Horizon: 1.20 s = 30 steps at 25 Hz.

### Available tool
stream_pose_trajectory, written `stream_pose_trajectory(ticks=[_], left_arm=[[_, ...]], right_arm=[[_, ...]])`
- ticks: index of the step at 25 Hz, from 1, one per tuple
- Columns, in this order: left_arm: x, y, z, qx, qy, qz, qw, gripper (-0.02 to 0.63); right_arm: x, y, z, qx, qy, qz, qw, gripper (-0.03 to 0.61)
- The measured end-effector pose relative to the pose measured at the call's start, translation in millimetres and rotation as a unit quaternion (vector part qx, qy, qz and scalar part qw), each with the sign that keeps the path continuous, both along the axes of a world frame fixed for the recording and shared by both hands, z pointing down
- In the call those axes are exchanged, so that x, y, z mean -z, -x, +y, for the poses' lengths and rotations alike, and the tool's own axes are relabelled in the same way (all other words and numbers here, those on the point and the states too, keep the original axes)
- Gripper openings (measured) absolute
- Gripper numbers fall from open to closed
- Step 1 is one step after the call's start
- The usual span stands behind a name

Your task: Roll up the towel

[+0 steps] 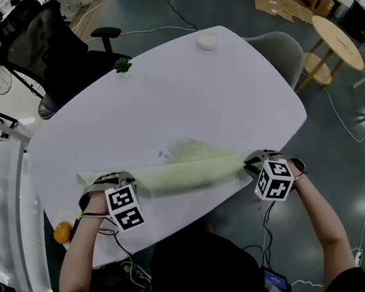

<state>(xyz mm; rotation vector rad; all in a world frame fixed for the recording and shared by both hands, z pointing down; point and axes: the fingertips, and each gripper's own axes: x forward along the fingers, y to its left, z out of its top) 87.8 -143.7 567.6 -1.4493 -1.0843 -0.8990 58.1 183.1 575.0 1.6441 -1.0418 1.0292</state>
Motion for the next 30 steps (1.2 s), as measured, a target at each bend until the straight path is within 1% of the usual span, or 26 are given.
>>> stream_pose_trajectory(ticks=[2,5,8,12,16,21,23,25,27,29,30], left_arm=[[2,-11,1,0.001,0.000,-0.011,0.9999,0.067],[1,-28,2,0.004,-0.001,-0.024,0.9997,0.067],[0,-48,3,0.018,0.006,-0.033,0.9993,0.067],[-5,-70,3,0.055,0.026,-0.053,0.9967,0.067],[-15,-91,0,0.092,0.037,-0.069,0.9927,0.067],[-29,-110,1,0.130,0.044,-0.103,0.9853,0.067],[-31,-111,3,0.128,0.044,-0.101,0.9857,0.067],[-31,-112,3,0.125,0.048,-0.092,0.9867,0.067],[-30,-111,3,0.127,0.055,-0.079,0.9873,0.067],[-27,-110,3,0.127,0.057,-0.061,0.9884,0.071],[-24,-110,3,0.126,0.058,-0.050,0.9891,0.077]], right_arm=[[2,-15,2,-0.003,-0.001,-0.017,1.000,0.040],[-1,-38,3,-0.023,-0.005,-0.043,0.999,0.041],[-5,-62,4,-0.048,-0.002,-0.050,0.998,0.043],[-15,-86,9,-0.075,0.012,-0.053,0.996,0.043],[-25,-104,13,-0.106,0.022,-0.051,0.993,0.043],[-30,-115,16,-0.117,0.047,-0.043,0.991,0.048],[-30,-115,15,-0.119,0.046,-0.037,0.991,0.048],[-31,-116,15,-0.125,0.039,-0.029,0.991,0.044],[-32,-116,17,-0.128,0.033,-0.019,0.991,0.044],[-33,-116,18,-0.116,0.033,-0.001,0.993,0.048],[-31,-116,19,-0.111,0.033,0.009,0.993,0.062]])
